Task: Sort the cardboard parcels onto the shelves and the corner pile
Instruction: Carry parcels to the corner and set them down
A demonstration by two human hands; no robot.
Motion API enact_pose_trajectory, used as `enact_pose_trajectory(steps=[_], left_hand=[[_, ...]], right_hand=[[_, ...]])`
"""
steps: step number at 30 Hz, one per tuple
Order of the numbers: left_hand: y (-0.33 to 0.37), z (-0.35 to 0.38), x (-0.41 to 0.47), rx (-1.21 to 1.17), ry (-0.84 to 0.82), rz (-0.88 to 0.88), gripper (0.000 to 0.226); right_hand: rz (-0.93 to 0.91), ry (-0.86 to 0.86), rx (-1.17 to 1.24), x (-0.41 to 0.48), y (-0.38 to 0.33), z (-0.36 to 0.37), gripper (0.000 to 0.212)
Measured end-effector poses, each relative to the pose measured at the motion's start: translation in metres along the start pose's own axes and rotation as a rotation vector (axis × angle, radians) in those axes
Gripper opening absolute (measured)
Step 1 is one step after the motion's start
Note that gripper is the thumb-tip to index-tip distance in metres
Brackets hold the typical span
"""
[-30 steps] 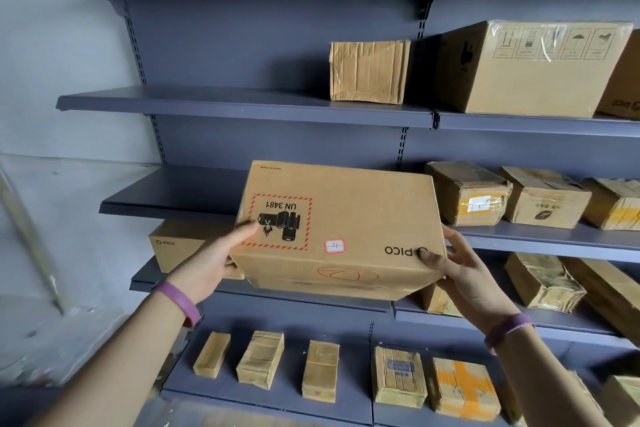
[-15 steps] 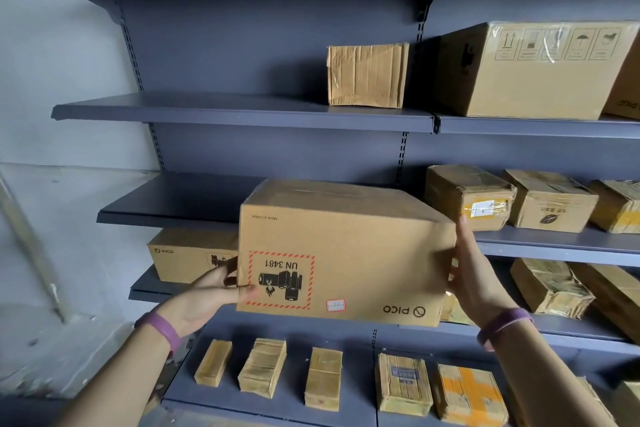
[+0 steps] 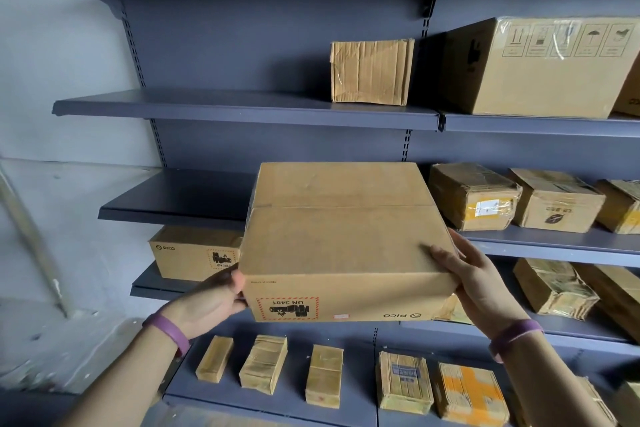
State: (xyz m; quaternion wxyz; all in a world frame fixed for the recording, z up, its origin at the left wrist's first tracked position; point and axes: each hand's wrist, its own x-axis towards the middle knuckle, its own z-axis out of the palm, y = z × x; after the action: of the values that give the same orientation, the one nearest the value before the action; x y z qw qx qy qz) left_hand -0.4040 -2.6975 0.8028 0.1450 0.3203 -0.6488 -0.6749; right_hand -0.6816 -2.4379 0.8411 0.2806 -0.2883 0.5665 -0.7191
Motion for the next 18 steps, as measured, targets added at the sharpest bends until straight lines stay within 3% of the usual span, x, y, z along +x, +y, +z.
enact_pose_trajectory(steps=[4, 6, 8, 10, 11, 14, 18], left_hand=[[0.006, 0.013, -0.006, -0.292, 0.071, -0.015, 0.059], [0.014, 0.010, -0.006, -0.336, 0.077, 0.004, 0.062], [0.019, 0.003, -0.006, -0.173, -0.017, -0.030, 0.071], [0.020, -0.004, -0.004, -0.003, -0.069, -0.047, 0.046], [0.021, -0.009, -0.005, 0.054, -0.045, -0.027, 0.046], [0.015, -0.022, -0.004, 0.000, -0.030, 0.023, 0.101], [0.011, -0.022, -0.013, 0.109, -0.018, 0.082, 0.114]], right_hand=[[0.013, -0.086, -0.007, -0.002, 0.000, -0.006, 0.101], [0.036, -0.102, -0.016, -0.004, 0.005, -0.005, 0.078], [0.033, -0.116, -0.037, -0.007, 0.012, -0.002, 0.073], [0.023, -0.118, -0.092, -0.006, 0.021, -0.001, 0.077], [0.021, -0.110, -0.109, -0.006, 0.024, 0.000, 0.078], [0.040, -0.066, -0.060, -0.007, 0.025, 0.001, 0.071], [0.001, 0.030, -0.100, -0.004, 0.021, 0.006, 0.104]])
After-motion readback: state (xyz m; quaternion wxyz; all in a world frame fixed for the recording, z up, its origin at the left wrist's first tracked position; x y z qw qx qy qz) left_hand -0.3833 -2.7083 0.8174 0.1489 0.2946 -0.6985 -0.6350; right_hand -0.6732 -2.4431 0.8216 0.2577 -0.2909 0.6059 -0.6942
